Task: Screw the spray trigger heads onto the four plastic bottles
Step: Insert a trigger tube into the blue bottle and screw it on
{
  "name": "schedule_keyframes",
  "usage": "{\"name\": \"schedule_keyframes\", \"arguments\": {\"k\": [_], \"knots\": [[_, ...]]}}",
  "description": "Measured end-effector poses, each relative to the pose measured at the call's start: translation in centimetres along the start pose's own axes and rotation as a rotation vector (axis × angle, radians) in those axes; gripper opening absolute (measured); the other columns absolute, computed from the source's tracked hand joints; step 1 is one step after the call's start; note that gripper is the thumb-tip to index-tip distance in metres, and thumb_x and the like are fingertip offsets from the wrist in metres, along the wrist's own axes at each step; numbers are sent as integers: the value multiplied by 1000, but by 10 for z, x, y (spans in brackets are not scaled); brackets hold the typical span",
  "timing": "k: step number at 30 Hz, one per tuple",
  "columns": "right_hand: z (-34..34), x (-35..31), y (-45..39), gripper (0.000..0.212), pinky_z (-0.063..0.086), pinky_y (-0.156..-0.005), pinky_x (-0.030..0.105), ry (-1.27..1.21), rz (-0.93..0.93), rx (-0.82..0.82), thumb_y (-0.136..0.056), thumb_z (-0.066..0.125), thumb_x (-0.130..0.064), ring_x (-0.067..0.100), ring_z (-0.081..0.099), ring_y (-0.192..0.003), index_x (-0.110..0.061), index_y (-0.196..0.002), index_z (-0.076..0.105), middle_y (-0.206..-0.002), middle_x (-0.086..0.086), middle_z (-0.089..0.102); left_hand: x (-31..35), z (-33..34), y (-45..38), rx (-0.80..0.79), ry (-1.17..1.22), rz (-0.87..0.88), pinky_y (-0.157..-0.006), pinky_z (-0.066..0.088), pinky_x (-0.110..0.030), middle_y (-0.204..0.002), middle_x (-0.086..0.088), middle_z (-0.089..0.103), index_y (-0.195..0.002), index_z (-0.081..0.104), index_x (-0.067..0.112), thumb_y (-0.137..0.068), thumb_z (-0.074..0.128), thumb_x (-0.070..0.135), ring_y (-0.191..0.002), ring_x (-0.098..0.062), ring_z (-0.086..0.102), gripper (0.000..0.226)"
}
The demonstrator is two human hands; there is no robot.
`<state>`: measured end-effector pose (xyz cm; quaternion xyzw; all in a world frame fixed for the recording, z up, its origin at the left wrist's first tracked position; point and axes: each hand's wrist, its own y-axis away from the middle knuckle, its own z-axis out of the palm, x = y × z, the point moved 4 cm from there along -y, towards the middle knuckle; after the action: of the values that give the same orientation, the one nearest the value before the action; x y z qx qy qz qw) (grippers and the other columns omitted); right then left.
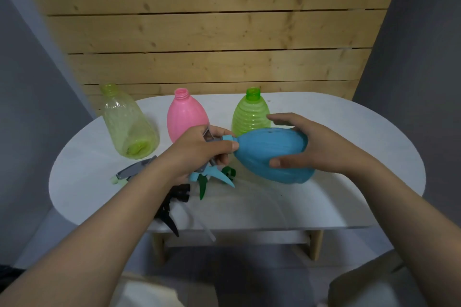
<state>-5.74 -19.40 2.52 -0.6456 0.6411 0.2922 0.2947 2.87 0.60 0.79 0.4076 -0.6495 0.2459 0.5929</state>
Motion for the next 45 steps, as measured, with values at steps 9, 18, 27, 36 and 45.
{"name": "schedule_keyframes", "arguments": {"k": [9, 18, 27, 36, 45], "knots": [[-6, 17, -1, 60, 53, -81, 27, -699, 100, -22, -76, 64, 10, 19, 64, -93, -30, -118, 47, -116, 10, 56, -6, -12, 0, 48, 98, 14, -45, 44, -13, -52, 4, 65, -84, 70, 17, -84, 64, 15, -47, -4, 57, 6], [-7, 16, 1, 49, 54, -82, 43, -656, 147, 37, -69, 65, -43, 21, 67, -92, -18, -111, 63, -104, 4, 71, -5, -19, 5, -58, 48, 66, -50, 49, -18, -61, 0, 70, -98, 61, 18, -58, 77, 29, -53, -9, 62, 44], [5, 10, 7, 67, 59, -67, 45, -557, 194, 148, -74, 28, -72, 25, 69, -86, -24, -118, 41, -112, 5, 58, -8, -14, 6, -40, -12, 64, -55, 54, -22, -68, -4, 74, -96, 59, 12, -53, 79, 32, -59, -13, 66, 51], [3, 17, 9, 72, 58, -74, 35, -726, 139, -6, -76, 71, -12, 16, 64, -107, -22, -140, 42, -133, -20, 47, -7, -25, 4, 83, 10, 76, -49, 48, -15, -71, 6, 75, -95, 70, 14, -54, 80, 28, -58, -4, 67, 44], [7, 14, 9, 31, 59, -67, 30, -566, 115, 11, -80, 52, -58, 16, 71, -92, -44, -103, 67, -105, -11, 71, -8, -26, 6, 81, -71, 77, -47, 45, -14, -67, 13, 72, -92, 70, 18, -64, 81, 18, -56, 1, 64, 30]]}}
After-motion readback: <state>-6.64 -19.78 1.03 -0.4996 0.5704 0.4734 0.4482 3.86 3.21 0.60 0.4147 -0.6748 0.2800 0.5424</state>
